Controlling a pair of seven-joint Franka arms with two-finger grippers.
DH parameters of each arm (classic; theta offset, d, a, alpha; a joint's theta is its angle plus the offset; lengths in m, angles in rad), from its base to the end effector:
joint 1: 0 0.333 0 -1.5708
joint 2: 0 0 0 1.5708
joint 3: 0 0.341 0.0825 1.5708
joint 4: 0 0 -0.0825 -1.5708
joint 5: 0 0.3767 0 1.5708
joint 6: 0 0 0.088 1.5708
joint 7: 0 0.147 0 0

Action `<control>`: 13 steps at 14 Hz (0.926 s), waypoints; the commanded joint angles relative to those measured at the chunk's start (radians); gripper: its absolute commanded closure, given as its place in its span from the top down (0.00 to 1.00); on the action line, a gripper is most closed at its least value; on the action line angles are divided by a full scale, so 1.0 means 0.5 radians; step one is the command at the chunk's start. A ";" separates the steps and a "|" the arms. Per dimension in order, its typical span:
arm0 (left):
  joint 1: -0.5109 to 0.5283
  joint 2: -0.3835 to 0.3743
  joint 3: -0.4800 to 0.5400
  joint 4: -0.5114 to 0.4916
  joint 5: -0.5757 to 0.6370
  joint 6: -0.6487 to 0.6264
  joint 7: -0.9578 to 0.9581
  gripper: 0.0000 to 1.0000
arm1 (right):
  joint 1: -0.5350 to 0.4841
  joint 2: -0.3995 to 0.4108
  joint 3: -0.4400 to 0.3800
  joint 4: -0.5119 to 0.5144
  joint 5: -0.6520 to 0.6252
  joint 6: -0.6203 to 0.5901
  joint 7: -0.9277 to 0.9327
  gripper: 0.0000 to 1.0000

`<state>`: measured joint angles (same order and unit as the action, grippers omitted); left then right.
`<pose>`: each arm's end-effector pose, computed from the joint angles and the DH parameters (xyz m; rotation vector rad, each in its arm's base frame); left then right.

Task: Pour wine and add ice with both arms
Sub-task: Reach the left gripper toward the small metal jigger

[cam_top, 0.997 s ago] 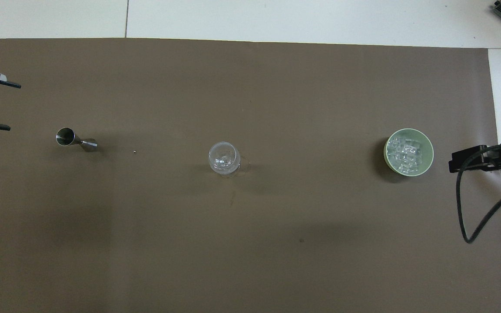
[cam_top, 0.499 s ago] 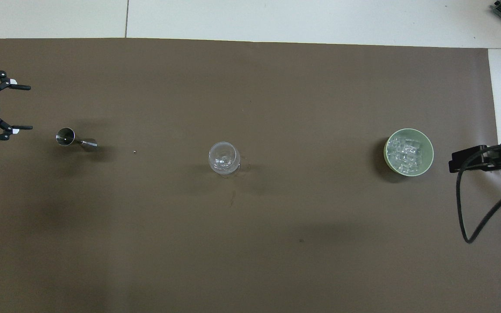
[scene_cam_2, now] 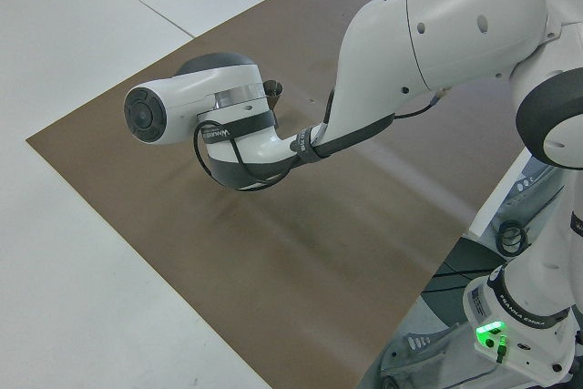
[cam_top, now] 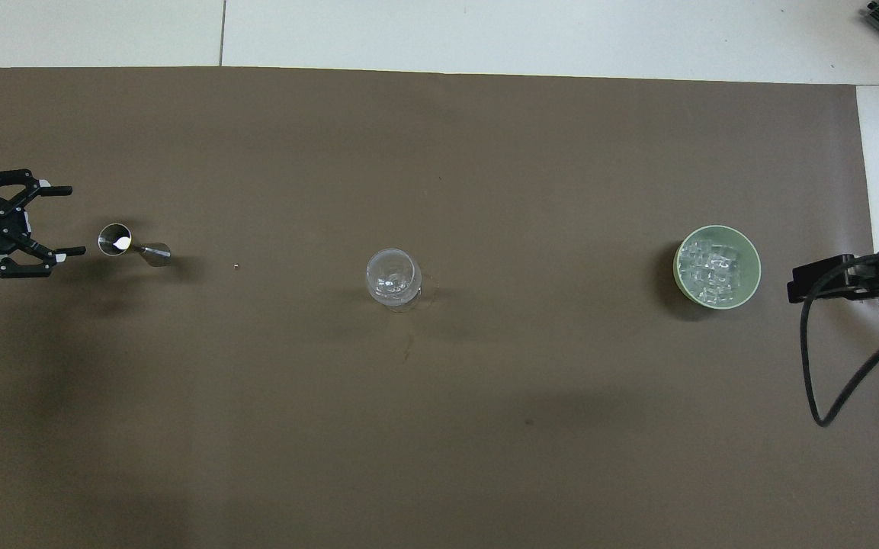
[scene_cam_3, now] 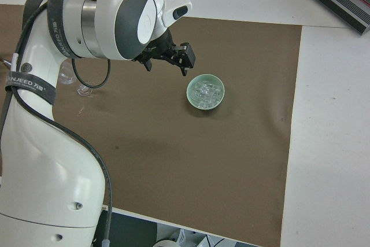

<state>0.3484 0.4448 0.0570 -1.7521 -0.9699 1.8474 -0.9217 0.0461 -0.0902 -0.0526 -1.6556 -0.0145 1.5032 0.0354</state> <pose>0.6244 0.1590 0.3226 1.4620 1.8073 -0.6493 0.5064 -0.0067 0.6123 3.1287 -0.0658 -0.0973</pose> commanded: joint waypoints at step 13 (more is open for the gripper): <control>0.043 -0.442 -0.022 -1.165 -1.106 0.352 0.680 1.00 | -0.009 -0.019 0.001 -0.002 0.014 -0.024 -0.059 1.00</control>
<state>0.3752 0.2747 0.0535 -2.2596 -1.4457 1.9884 -0.6267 0.0461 -0.0902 -0.0526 -1.6556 -0.0145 1.5032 0.0354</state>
